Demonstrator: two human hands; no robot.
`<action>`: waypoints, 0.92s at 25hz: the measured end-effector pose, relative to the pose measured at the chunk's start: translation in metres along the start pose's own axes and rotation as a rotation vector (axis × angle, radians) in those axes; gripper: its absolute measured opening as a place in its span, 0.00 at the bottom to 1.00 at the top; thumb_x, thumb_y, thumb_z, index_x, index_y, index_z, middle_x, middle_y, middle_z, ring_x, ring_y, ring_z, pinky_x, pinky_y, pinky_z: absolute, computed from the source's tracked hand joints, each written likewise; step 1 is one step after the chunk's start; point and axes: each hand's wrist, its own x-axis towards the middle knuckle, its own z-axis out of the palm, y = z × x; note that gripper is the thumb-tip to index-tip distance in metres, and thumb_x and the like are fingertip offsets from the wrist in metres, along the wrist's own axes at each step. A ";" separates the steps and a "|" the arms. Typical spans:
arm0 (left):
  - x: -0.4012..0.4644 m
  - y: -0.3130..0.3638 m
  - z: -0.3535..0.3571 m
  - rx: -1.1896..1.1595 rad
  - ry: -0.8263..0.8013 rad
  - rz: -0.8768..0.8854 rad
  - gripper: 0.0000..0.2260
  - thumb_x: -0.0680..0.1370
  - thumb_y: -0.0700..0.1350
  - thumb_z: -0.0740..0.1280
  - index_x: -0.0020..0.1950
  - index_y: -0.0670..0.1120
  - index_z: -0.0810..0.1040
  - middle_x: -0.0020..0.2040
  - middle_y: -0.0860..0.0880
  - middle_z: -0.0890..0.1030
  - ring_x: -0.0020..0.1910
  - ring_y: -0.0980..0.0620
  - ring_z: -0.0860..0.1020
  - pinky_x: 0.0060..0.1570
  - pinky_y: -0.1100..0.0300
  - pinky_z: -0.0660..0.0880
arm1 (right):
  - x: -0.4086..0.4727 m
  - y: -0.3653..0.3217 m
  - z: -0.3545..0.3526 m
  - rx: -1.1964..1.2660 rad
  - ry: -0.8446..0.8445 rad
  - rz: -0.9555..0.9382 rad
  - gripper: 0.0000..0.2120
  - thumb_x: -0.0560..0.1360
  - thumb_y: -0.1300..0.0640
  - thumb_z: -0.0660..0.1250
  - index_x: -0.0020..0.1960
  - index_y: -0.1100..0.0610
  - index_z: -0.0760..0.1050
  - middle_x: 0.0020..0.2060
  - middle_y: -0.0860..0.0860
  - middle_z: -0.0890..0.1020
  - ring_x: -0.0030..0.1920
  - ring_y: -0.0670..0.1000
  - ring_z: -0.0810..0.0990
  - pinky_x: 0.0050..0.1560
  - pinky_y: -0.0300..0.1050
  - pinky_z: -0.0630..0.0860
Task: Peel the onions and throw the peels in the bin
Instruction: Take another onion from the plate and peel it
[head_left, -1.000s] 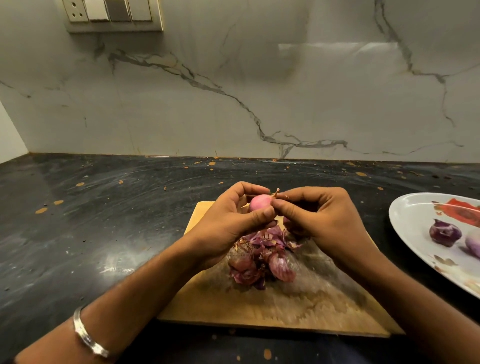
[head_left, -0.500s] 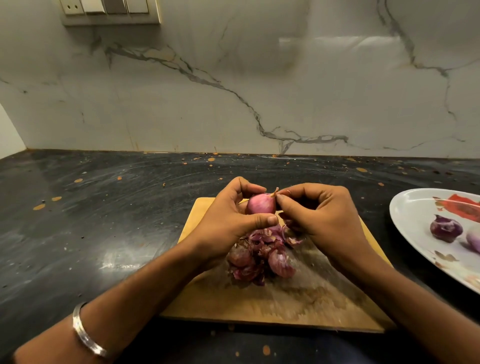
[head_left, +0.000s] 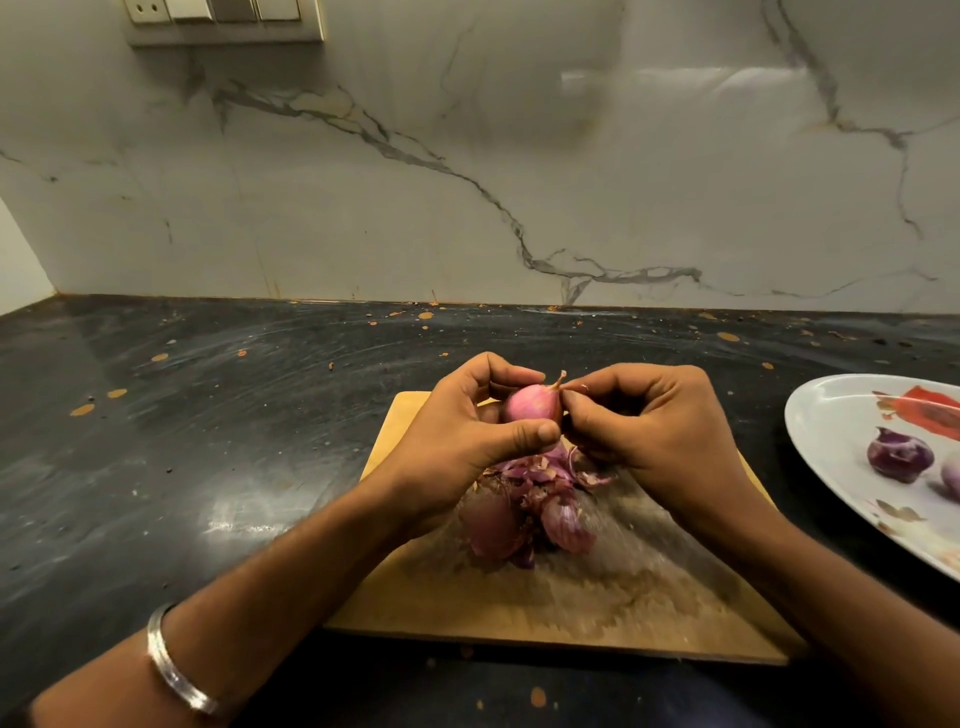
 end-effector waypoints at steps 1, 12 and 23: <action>0.000 0.000 0.000 -0.011 0.005 0.002 0.21 0.65 0.37 0.76 0.56 0.43 0.77 0.51 0.45 0.84 0.50 0.45 0.84 0.51 0.52 0.82 | 0.000 -0.001 -0.002 0.012 -0.004 -0.005 0.03 0.74 0.59 0.73 0.45 0.53 0.86 0.31 0.52 0.85 0.29 0.51 0.82 0.29 0.49 0.79; -0.003 -0.001 0.004 0.059 0.044 0.019 0.20 0.63 0.37 0.77 0.53 0.44 0.78 0.53 0.42 0.82 0.47 0.48 0.84 0.45 0.60 0.81 | -0.002 0.001 0.007 -0.196 0.069 -0.102 0.06 0.73 0.61 0.74 0.38 0.55 0.85 0.28 0.46 0.83 0.28 0.48 0.81 0.29 0.49 0.79; 0.000 0.007 0.004 -0.143 -0.034 -0.128 0.14 0.77 0.46 0.66 0.62 0.45 0.79 0.58 0.41 0.82 0.57 0.43 0.82 0.51 0.53 0.82 | -0.001 0.000 0.009 0.215 0.043 0.147 0.03 0.75 0.61 0.72 0.42 0.58 0.83 0.31 0.54 0.85 0.30 0.46 0.83 0.30 0.36 0.77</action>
